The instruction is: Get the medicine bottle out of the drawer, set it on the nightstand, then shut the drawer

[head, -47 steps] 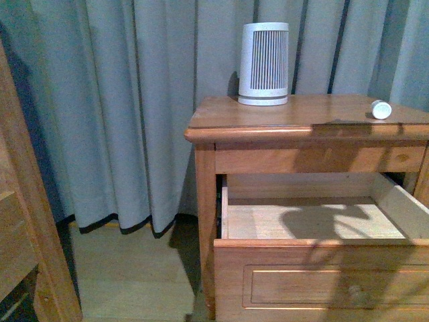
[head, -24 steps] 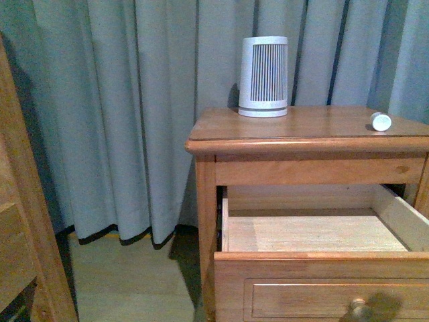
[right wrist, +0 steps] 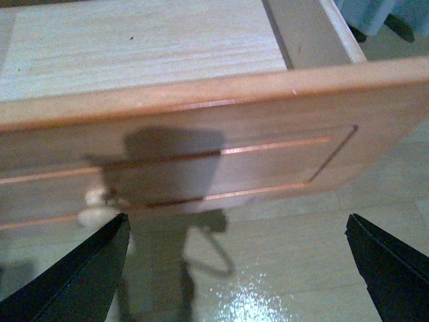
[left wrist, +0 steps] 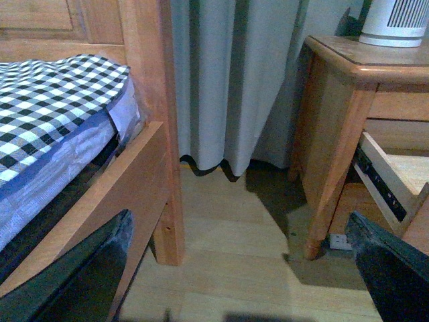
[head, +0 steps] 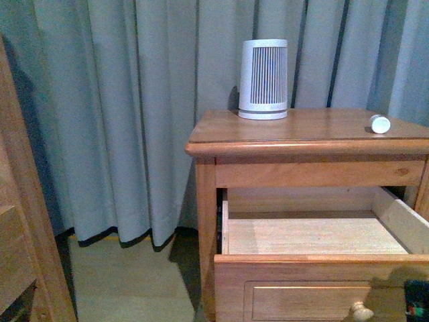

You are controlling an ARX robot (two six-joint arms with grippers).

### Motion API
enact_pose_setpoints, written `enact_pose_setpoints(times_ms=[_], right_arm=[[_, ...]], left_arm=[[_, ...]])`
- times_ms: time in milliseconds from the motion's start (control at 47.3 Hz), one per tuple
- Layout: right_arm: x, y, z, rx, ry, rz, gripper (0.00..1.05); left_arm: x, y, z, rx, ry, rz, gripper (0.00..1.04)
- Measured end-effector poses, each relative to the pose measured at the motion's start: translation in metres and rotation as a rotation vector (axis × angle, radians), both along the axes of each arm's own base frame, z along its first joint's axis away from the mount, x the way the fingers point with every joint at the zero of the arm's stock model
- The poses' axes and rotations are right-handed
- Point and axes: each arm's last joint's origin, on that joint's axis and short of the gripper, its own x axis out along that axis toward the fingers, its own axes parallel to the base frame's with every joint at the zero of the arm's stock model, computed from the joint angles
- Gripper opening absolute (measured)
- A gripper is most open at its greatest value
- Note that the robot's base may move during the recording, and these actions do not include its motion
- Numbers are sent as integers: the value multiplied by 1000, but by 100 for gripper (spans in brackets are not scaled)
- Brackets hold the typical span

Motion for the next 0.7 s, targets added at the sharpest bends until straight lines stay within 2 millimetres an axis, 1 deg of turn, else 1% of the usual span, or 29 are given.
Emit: enact_pose_setpoints(times_ms=[148,211,254,296,317,380,402,507,697], right_arm=[[34,-2,-12,-54,-34,-2,98],[54,-5,-21,-77,-33,-15,98],[64,-7,-23,-81,-30,-24,98],[78,-9,-25,-87,-35,-40,98],[82,-9,-25,-89,-39,-43,98],[106,-12,-24,-101,-57,-64,98],[110,-12,-24,-105,-62,-66,98],[144,-15,-21,-145,-87,-74,98],[188,-19,-14,-222,-104,-82,98]], left_arm=[[0,0,0,0,0,0,98],[0,0,0,0,0,0,98],[0,0,0,0,0,0,98],[0,0,0,0,0,0,98],[0,0,0,0,0,0,98],[0,0,0,0,0,0,98],[0,0,0,0,0,0,98],[0,0,0,0,0,0,98],[0,0,0,0,0,0,98]])
